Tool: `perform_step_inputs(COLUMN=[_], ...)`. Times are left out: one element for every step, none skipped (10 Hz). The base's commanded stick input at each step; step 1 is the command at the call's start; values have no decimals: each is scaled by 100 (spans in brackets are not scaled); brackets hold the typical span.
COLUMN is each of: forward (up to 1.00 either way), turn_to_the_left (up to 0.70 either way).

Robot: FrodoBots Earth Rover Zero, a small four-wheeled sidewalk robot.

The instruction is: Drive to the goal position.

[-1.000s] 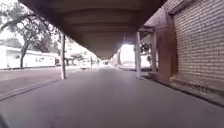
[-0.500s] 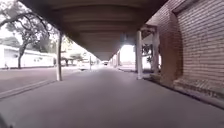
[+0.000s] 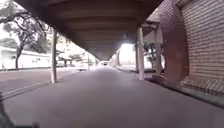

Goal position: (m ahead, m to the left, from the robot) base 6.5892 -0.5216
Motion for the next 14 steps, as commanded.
perform_step_inputs(forward=[70, 70, 70, 70, 70, 70, 70, 70, 70, 70, 70, 70, 70, 70], turn_to_the_left=[0, 0, 0, 0, 0, 0, 0, 0, 0, 0, 0, 0, 0, 0])
